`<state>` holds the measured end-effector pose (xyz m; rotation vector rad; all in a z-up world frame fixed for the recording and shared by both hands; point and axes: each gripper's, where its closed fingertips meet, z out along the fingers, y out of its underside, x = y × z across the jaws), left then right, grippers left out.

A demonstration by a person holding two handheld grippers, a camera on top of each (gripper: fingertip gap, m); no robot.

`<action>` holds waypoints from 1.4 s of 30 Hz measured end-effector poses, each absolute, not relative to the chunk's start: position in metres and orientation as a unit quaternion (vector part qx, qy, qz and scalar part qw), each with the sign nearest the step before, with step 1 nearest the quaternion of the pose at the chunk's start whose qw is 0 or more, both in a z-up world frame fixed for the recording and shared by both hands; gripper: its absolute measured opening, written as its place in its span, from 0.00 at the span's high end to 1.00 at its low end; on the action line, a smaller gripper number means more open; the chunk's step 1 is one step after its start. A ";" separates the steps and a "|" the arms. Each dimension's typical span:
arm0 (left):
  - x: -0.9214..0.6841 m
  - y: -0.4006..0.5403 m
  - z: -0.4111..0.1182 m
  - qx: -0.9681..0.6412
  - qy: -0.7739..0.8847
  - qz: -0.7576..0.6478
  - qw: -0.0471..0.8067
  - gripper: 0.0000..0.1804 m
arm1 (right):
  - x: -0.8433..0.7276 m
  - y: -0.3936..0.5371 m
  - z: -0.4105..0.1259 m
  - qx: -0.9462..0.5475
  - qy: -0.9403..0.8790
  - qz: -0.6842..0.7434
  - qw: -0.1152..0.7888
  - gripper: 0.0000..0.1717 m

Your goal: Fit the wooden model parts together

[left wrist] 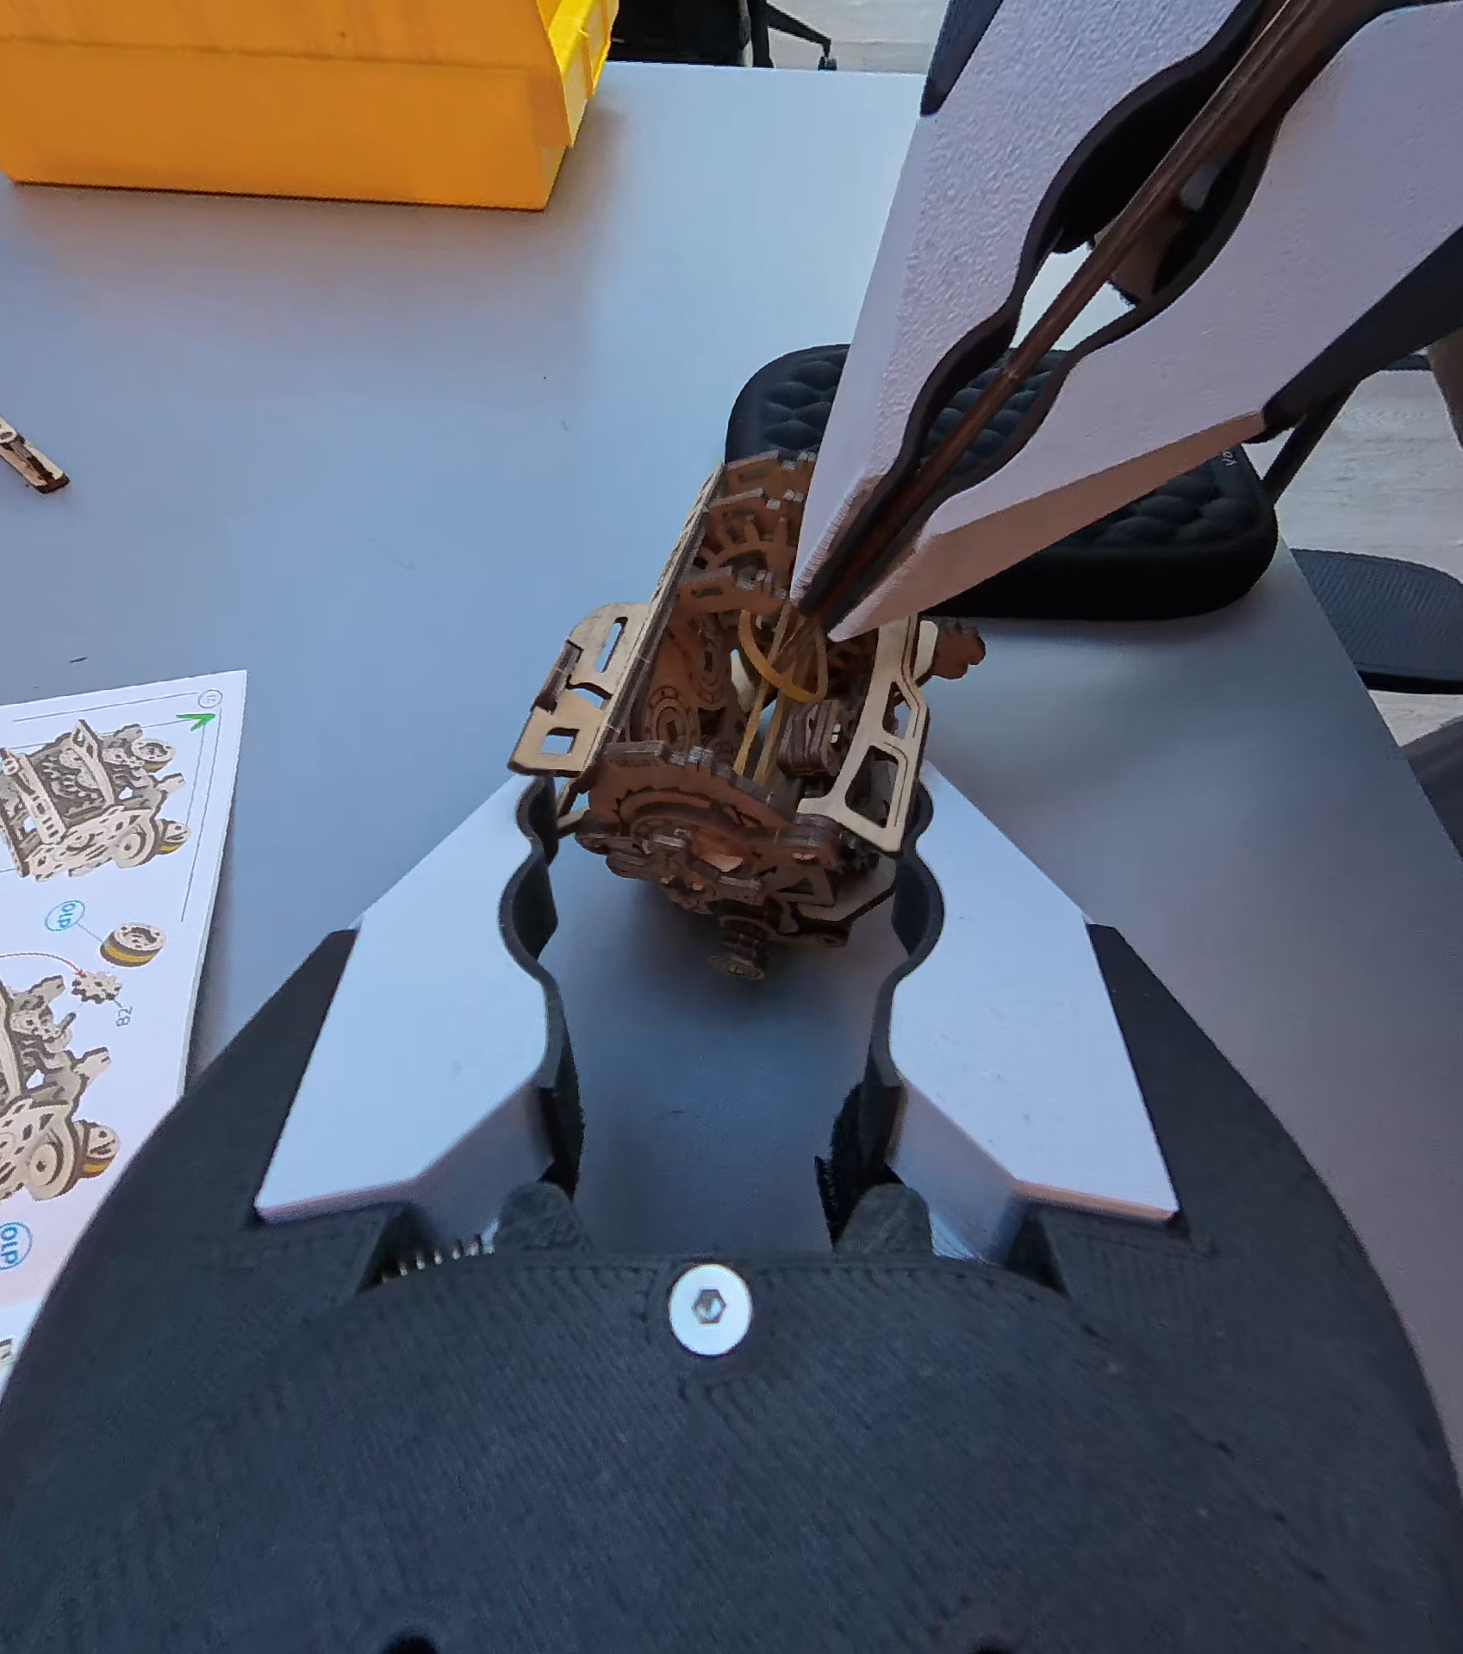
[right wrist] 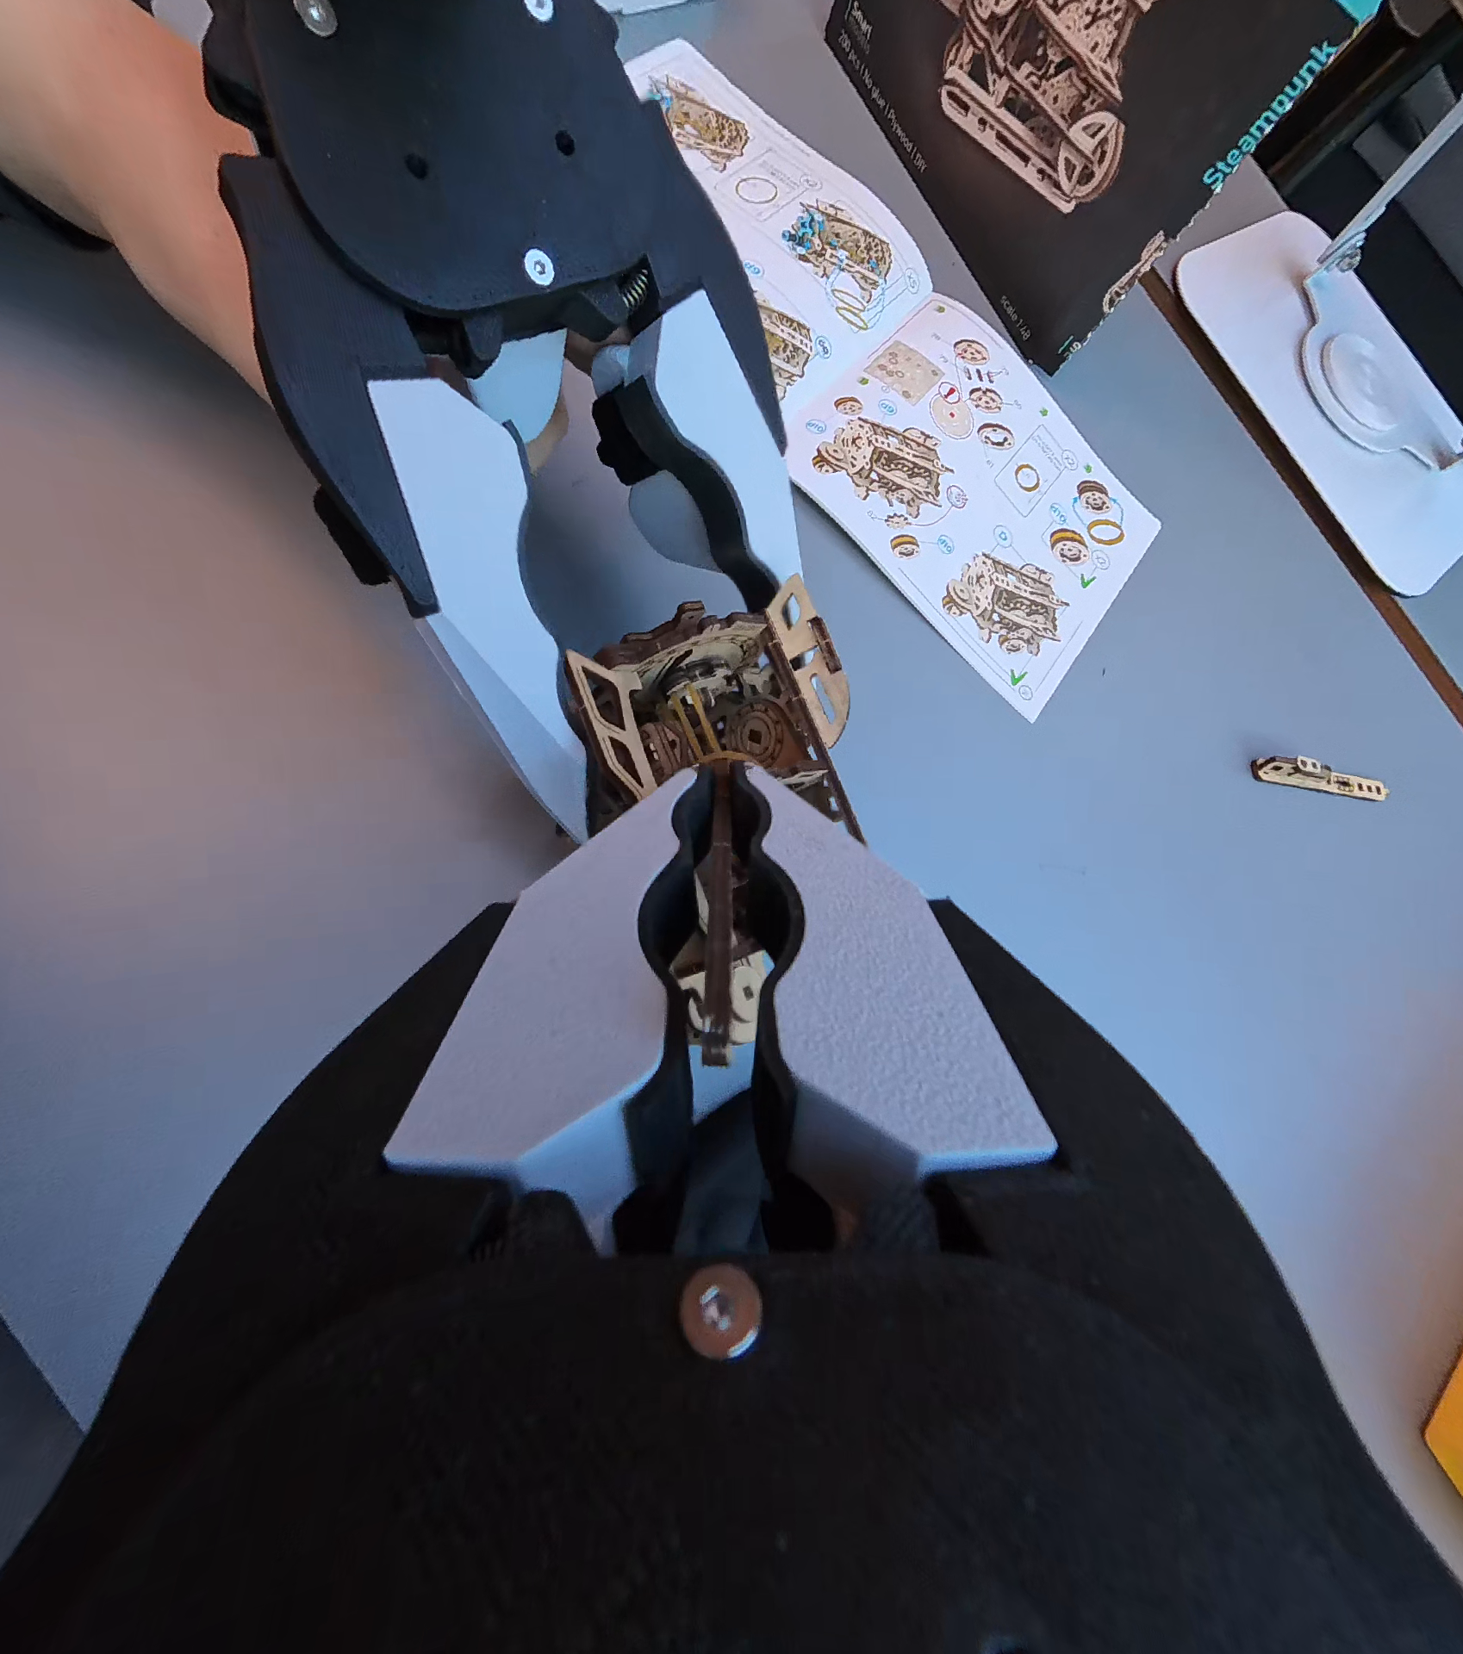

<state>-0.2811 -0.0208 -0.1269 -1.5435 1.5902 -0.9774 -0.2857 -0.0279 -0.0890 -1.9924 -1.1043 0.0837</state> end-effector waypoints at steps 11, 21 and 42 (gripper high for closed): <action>-0.280 -0.021 -0.127 -0.597 0.614 -0.379 0.351 0.60 | -0.292 -0.028 -0.087 -0.793 -0.457 0.023 0.403 1.00; -0.278 -0.022 -0.130 -0.590 0.627 -0.361 0.358 0.59 | -0.301 -0.026 -0.088 -0.792 -0.486 0.001 0.371 1.00; -0.279 -0.026 -0.129 -0.558 0.654 -0.359 0.362 0.60 | -0.305 -0.028 -0.087 -0.755 -0.587 0.106 0.272 1.00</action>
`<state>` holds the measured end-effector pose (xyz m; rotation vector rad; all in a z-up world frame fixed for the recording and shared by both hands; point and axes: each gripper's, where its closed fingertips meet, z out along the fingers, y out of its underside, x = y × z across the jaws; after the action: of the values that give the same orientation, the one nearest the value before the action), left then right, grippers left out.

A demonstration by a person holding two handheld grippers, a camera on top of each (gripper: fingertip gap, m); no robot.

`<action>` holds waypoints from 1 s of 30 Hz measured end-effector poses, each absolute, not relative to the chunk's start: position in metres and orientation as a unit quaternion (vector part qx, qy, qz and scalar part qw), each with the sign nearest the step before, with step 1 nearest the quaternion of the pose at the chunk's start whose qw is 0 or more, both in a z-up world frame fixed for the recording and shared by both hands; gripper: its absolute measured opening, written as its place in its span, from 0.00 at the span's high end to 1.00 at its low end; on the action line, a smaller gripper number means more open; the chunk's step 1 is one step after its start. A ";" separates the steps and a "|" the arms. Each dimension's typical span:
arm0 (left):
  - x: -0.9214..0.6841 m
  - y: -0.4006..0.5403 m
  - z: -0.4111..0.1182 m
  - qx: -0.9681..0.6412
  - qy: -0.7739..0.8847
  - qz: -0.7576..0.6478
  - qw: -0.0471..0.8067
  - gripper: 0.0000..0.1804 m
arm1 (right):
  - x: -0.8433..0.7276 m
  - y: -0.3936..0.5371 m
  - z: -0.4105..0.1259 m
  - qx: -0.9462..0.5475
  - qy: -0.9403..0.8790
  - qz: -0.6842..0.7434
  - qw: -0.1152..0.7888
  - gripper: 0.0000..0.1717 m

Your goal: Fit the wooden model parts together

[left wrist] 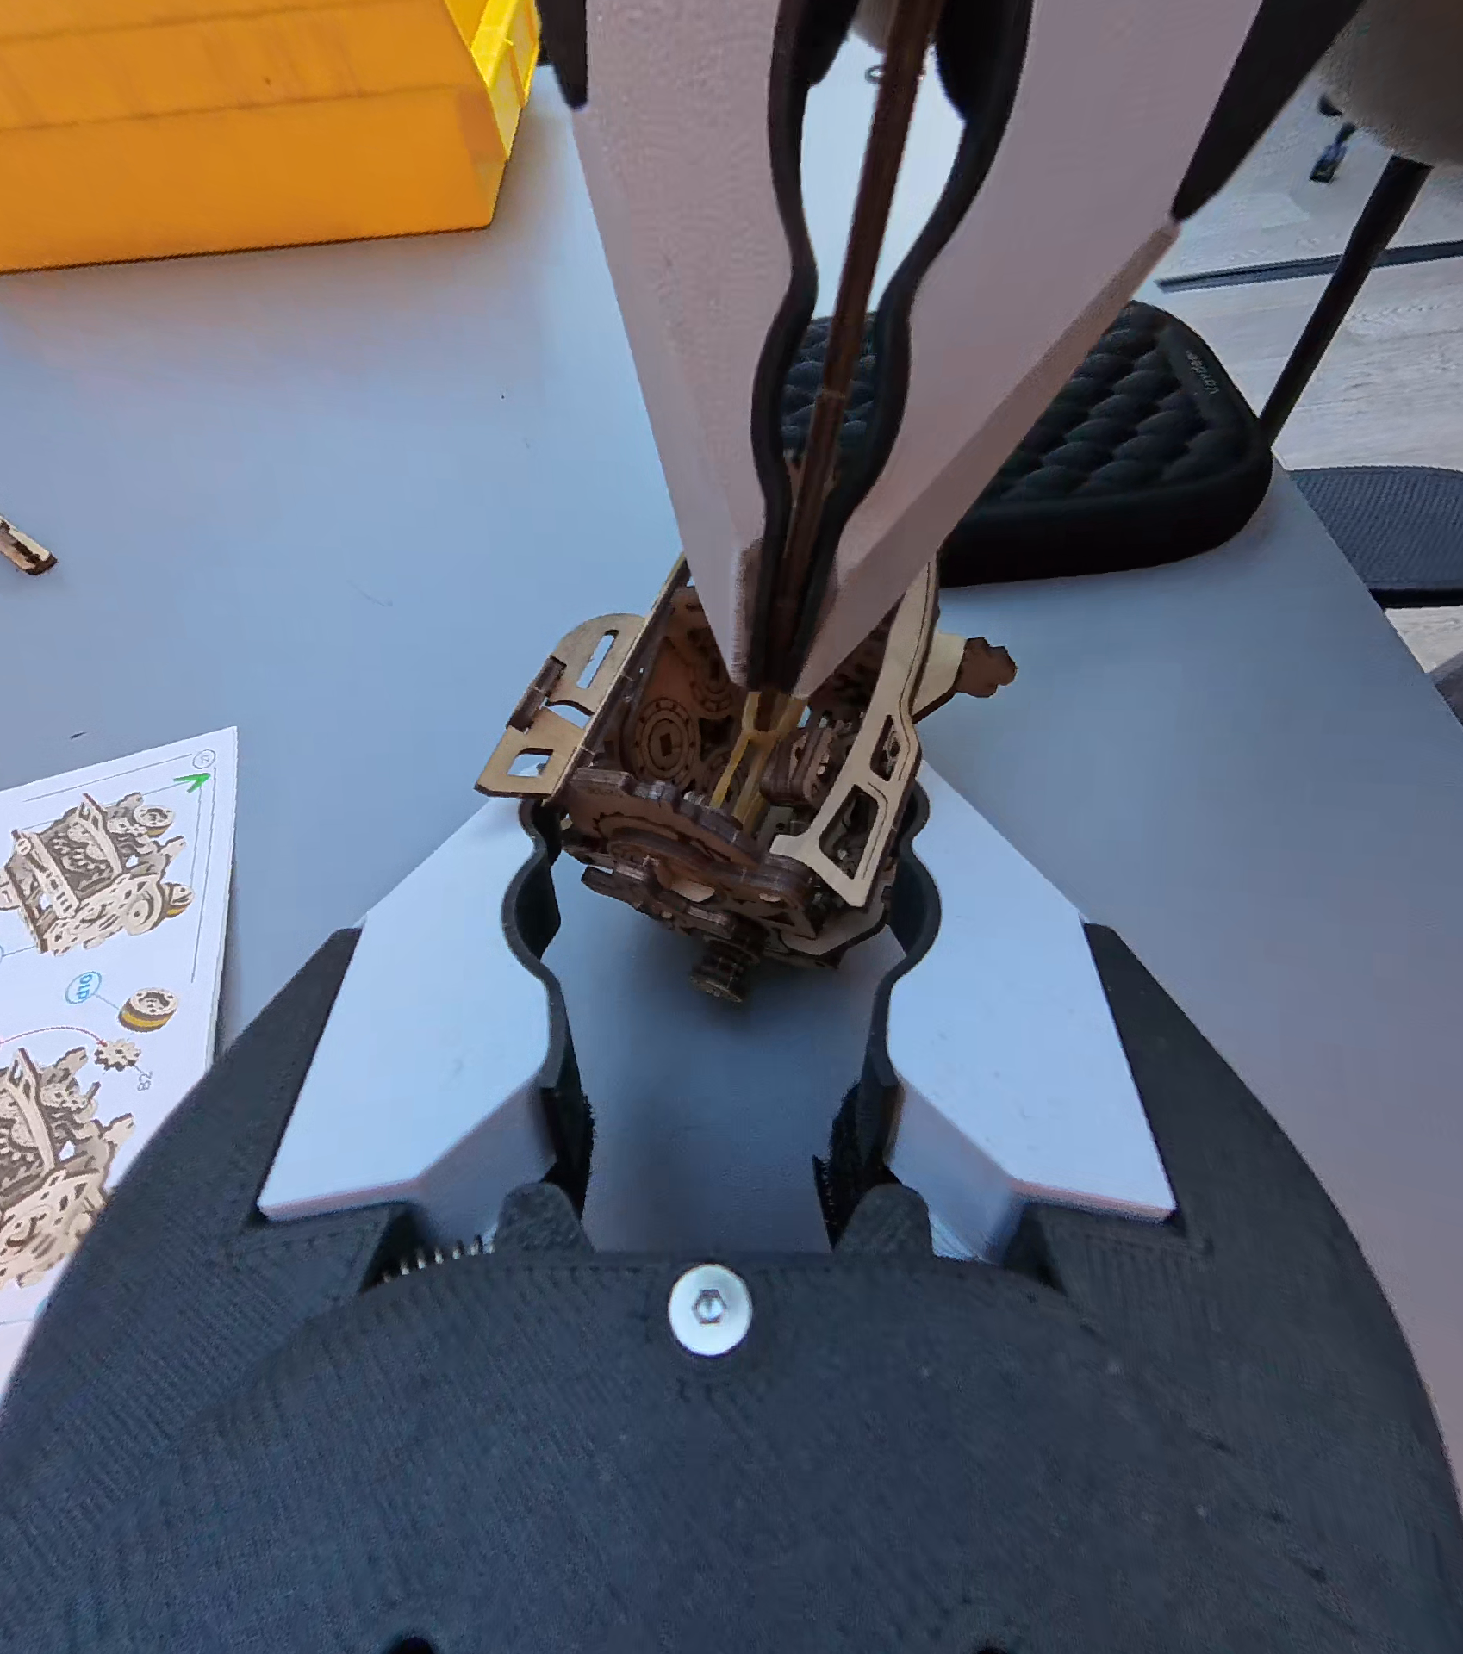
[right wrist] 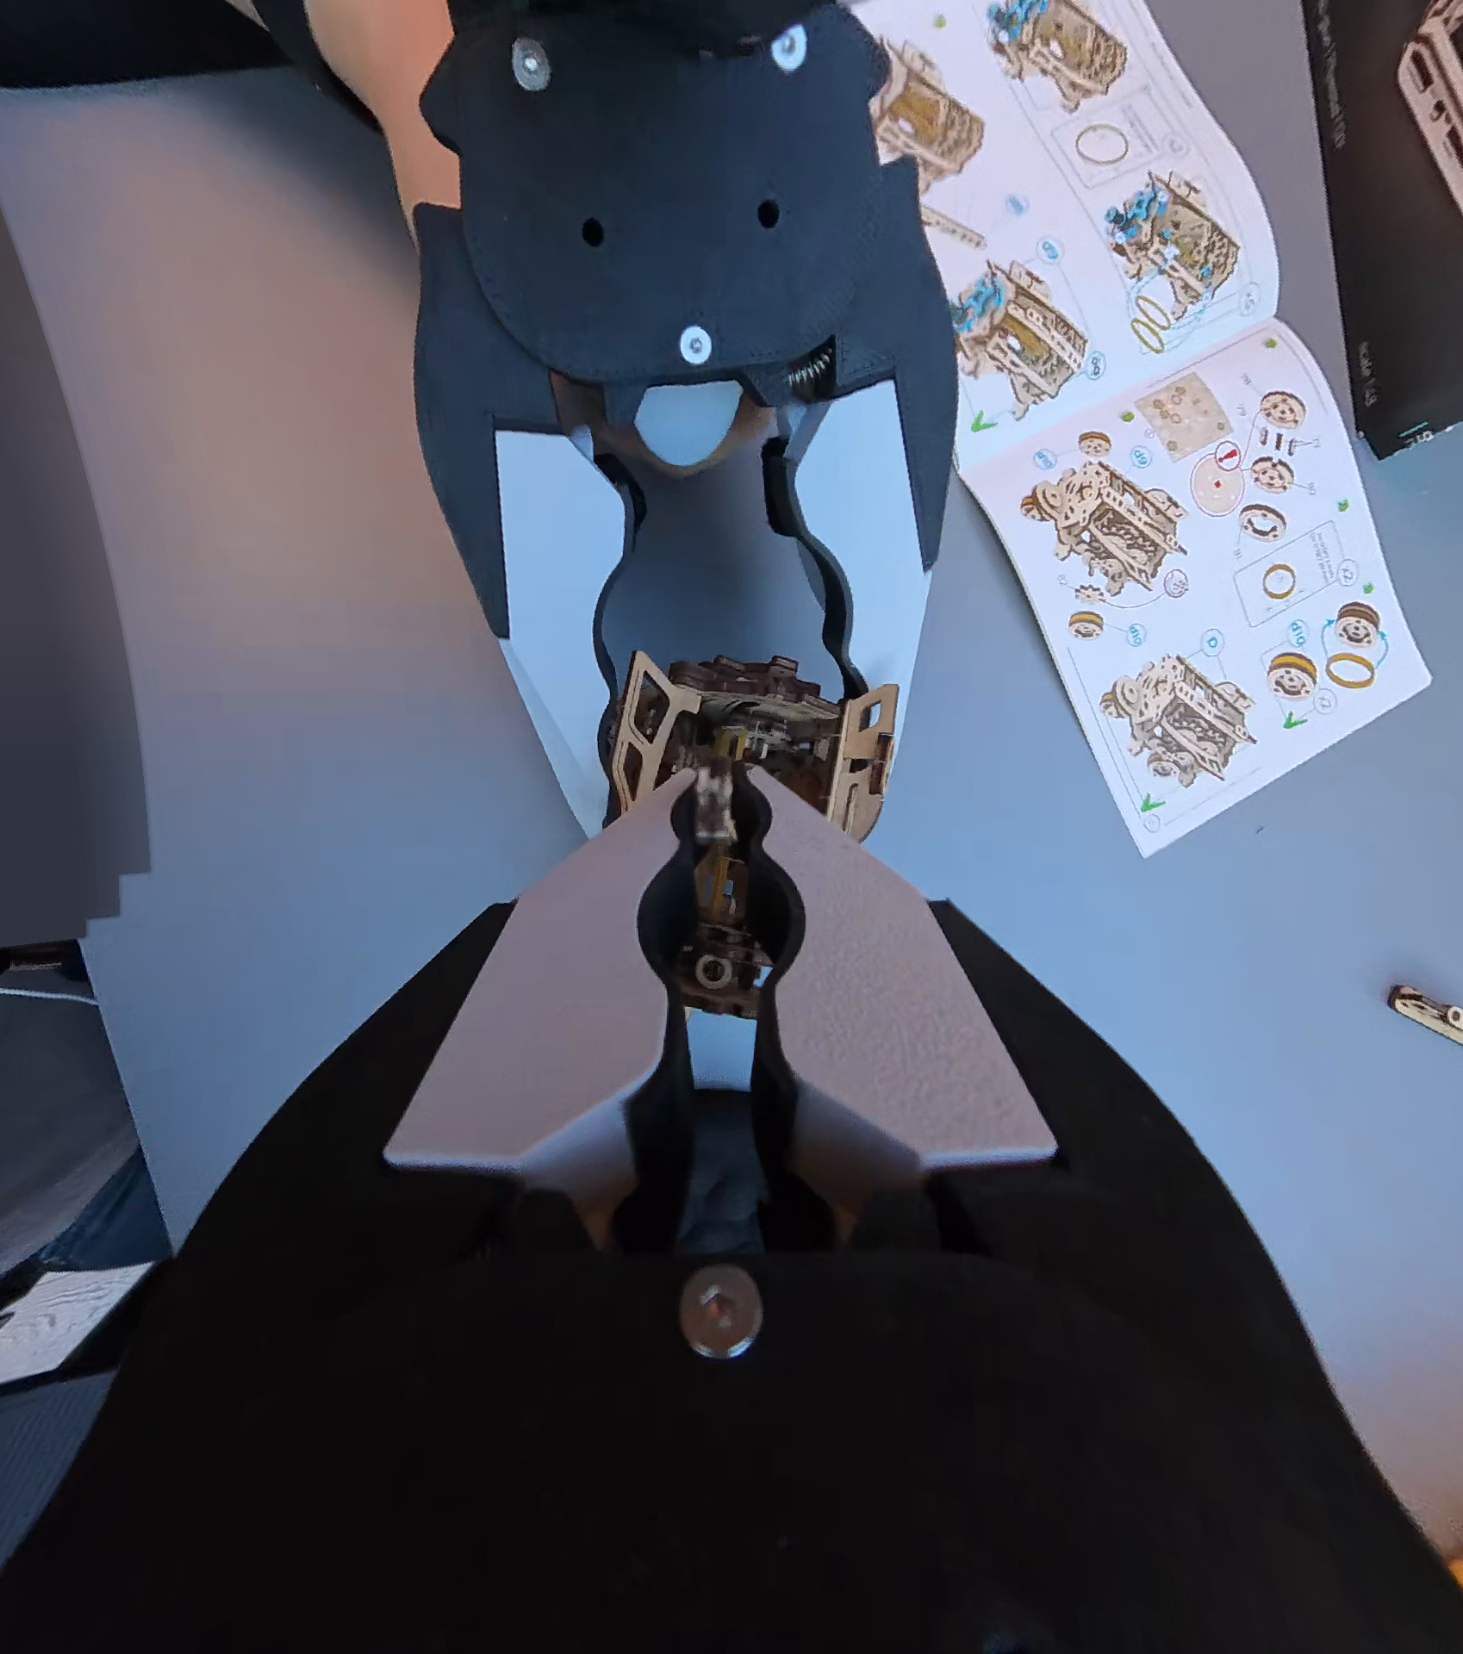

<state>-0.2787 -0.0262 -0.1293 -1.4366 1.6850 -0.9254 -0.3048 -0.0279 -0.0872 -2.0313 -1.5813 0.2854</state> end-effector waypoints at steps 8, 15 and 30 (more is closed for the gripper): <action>-0.279 -0.028 -0.129 -0.546 0.665 -0.371 0.349 0.60 | -0.308 -0.030 -0.088 -0.707 -0.618 0.160 0.304 1.00; -0.279 -0.027 -0.130 -0.547 0.665 -0.380 0.338 0.60 | -0.311 -0.023 -0.090 -0.673 -0.657 0.158 0.302 1.00; -0.279 -0.029 -0.129 -0.534 0.674 -0.374 0.347 0.60 | -0.322 -0.020 -0.089 -0.645 -0.693 0.185 0.264 1.00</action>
<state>-0.2795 -0.0291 -0.1293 -1.3843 1.7488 -0.9703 -0.3222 -0.0197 -0.0893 -1.7428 -1.8727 0.4993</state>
